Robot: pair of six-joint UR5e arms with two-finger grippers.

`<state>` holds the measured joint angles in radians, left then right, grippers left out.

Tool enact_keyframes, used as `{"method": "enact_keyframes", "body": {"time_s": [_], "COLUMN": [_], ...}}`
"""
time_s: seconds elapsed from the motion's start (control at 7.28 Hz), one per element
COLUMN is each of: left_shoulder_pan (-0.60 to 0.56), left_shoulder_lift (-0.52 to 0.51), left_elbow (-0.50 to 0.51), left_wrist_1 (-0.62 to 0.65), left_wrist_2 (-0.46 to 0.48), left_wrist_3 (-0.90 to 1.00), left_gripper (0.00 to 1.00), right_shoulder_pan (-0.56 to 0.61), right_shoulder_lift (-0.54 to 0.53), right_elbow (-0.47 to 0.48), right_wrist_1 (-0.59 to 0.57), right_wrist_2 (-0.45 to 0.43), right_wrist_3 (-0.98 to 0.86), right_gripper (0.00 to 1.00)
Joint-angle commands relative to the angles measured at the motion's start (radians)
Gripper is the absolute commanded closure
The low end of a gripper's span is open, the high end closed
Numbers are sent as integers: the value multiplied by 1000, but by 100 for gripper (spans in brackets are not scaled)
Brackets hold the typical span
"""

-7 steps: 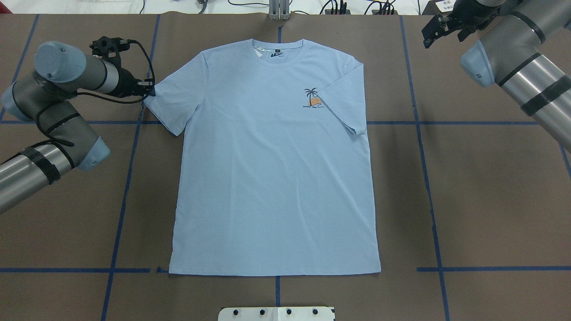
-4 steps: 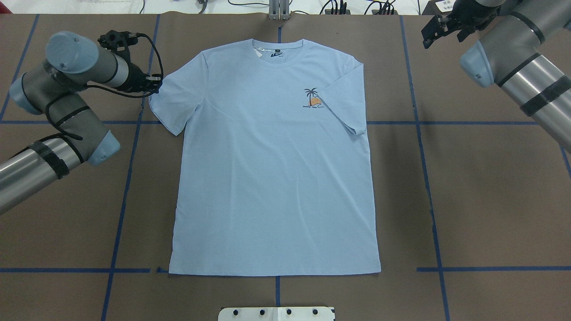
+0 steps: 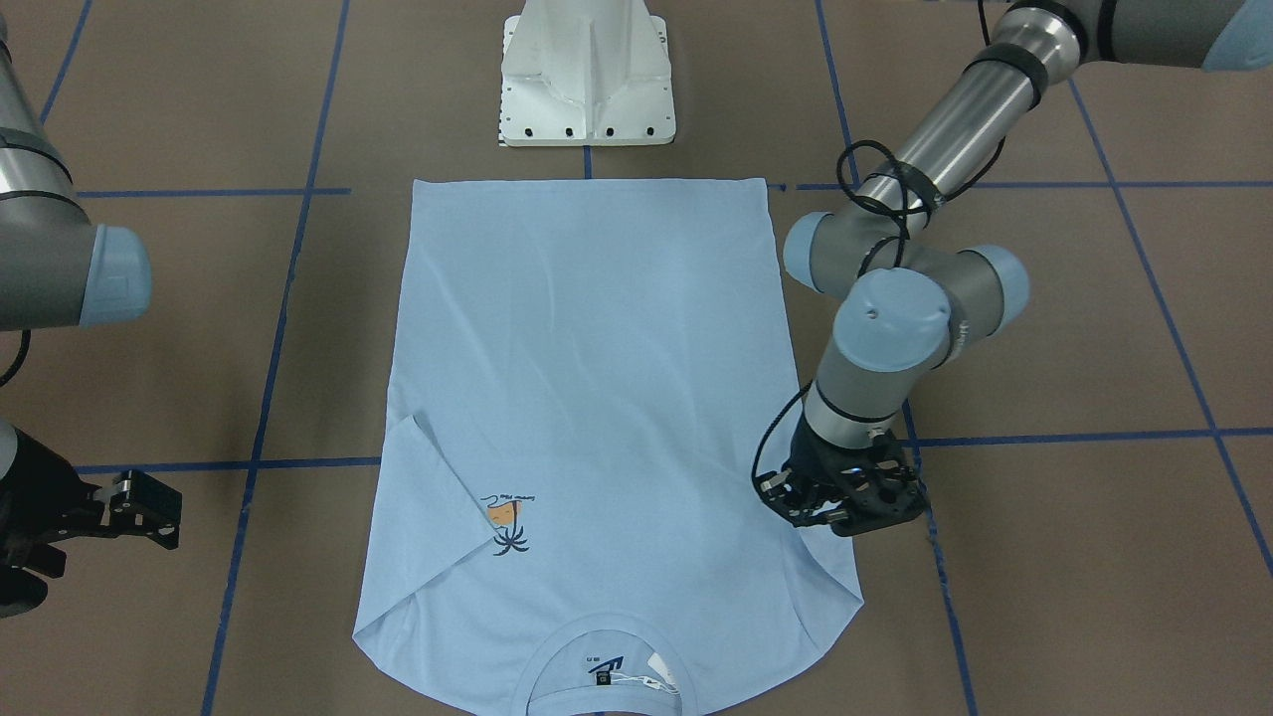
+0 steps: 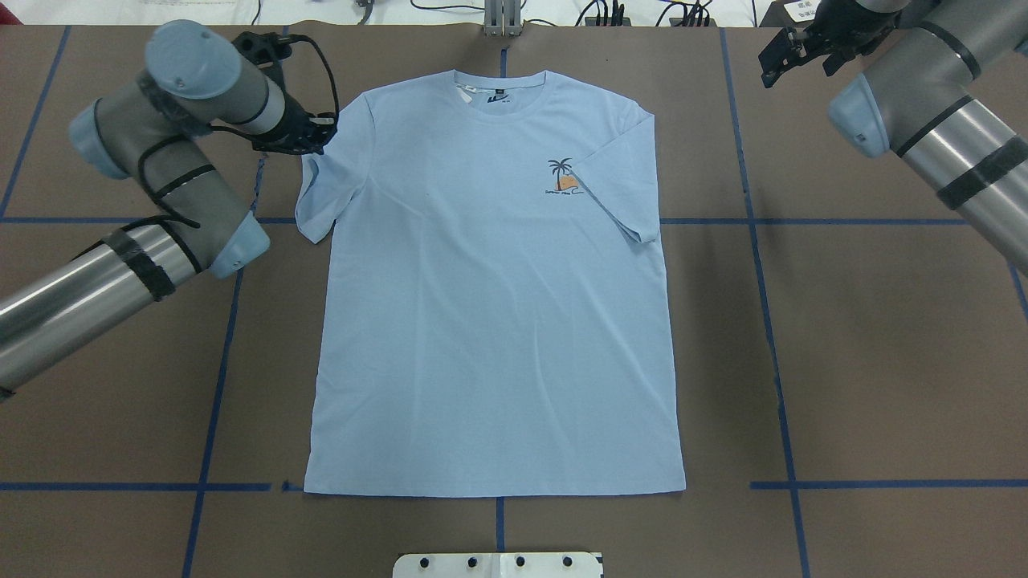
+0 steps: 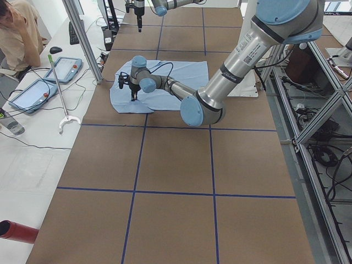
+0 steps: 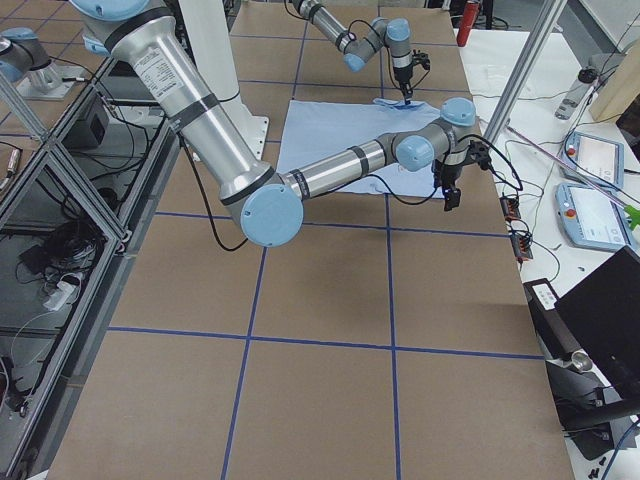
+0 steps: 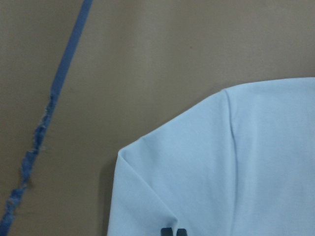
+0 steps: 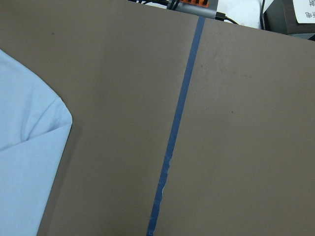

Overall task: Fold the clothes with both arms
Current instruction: 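Push the sleeve nearest the left gripper inward across the shirt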

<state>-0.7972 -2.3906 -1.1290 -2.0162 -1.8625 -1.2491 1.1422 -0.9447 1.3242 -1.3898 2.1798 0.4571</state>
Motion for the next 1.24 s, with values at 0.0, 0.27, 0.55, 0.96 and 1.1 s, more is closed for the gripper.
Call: {"method": "enact_keyframes", "body": {"time_s": [0.0, 0.27, 0.55, 0.96, 1.1], "left_shoulder_pan": [44, 59, 62, 49, 44], "left_shoulder_lift": [-89, -124, -76, 45, 121], "left_elbow": [78, 123, 100, -103, -205], "left_wrist_1": [33, 27, -74, -65, -56], "left_wrist_2": [16, 16, 14, -83, -107], "left_wrist_3": [-6, 0, 38, 160, 163], "left_gripper": [100, 100, 1, 0, 0], "right_shoulder_pan": [-1, -1, -1, -28, -71], "right_shoulder_lift": [0, -2, -2, -12, -40], "right_elbow": [0, 0, 0, 42, 106], "right_wrist_1": [0, 0, 0, 2, 5], "right_wrist_2": [0, 0, 0, 3, -3], "right_wrist_3": [0, 0, 2, 76, 165], "right_gripper": [0, 0, 0, 0, 0]}}
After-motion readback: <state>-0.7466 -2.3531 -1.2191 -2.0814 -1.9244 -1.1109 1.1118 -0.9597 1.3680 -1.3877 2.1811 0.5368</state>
